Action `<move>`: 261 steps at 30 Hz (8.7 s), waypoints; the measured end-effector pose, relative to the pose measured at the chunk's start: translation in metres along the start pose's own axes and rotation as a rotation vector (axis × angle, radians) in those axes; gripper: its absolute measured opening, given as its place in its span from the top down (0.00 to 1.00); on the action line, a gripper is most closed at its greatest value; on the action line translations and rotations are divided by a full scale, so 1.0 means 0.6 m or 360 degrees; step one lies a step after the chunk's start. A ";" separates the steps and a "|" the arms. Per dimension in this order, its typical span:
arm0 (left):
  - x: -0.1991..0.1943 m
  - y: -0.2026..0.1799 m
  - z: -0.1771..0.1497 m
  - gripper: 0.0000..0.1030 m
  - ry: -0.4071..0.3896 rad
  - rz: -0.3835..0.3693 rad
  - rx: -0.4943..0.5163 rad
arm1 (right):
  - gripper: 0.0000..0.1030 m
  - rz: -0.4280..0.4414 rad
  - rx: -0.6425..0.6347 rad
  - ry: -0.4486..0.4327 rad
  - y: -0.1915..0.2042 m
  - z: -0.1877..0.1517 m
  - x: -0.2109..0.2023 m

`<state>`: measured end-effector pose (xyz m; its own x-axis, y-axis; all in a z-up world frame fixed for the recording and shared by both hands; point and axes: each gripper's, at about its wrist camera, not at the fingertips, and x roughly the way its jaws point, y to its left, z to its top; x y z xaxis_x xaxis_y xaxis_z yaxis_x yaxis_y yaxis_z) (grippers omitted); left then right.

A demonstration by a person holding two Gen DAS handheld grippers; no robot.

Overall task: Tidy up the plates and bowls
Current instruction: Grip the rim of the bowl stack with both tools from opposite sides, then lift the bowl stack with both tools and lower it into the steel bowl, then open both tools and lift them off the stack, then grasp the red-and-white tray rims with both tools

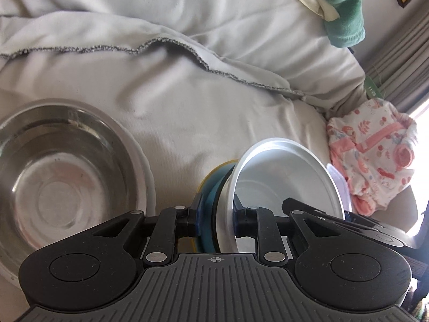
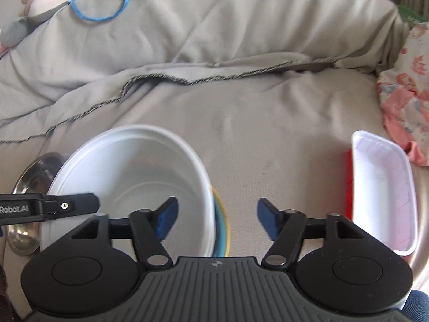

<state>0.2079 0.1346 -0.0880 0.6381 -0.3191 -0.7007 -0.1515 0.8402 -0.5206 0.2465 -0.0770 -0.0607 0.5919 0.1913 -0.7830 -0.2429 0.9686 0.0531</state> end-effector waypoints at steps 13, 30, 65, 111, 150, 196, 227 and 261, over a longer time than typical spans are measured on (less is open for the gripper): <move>-0.005 -0.015 -0.012 0.77 0.0058 0.0077 0.0142 | 0.28 0.0121 0.0063 0.0214 0.000 -0.016 0.028; -0.030 0.023 -0.011 0.68 0.0145 -0.0005 -0.0247 | 0.28 0.0160 0.0046 0.0025 -0.033 0.014 0.013; 0.060 -0.022 -0.017 0.51 0.0407 0.0151 -0.0222 | 0.46 0.0715 0.0310 0.0602 -0.077 -0.008 0.100; 0.041 -0.044 -0.060 0.45 0.0410 0.0074 -0.0096 | 0.46 0.0686 0.0159 0.0581 -0.082 -0.025 0.058; -0.194 0.228 0.013 0.47 -0.0176 0.0191 -0.0316 | 0.46 0.0544 -0.0525 0.0334 0.318 0.115 0.017; -0.241 0.195 0.018 0.71 -0.0372 0.0256 -0.0409 | 0.51 0.0707 -0.0369 0.0144 0.243 0.089 -0.016; 0.294 -0.337 -0.020 0.70 0.0435 -0.0162 0.0223 | 0.32 -0.0061 0.0515 0.0101 -0.421 0.030 0.020; 0.035 -0.081 -0.116 0.75 0.0286 0.0246 0.0008 | 0.29 0.0192 -0.0097 0.0000 -0.061 -0.085 0.021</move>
<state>0.1760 0.0562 -0.1115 0.4630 -0.2588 -0.8477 -0.2333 0.8871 -0.3982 0.2235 -0.1180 -0.1043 0.5552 0.3060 -0.7733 -0.3589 0.9270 0.1092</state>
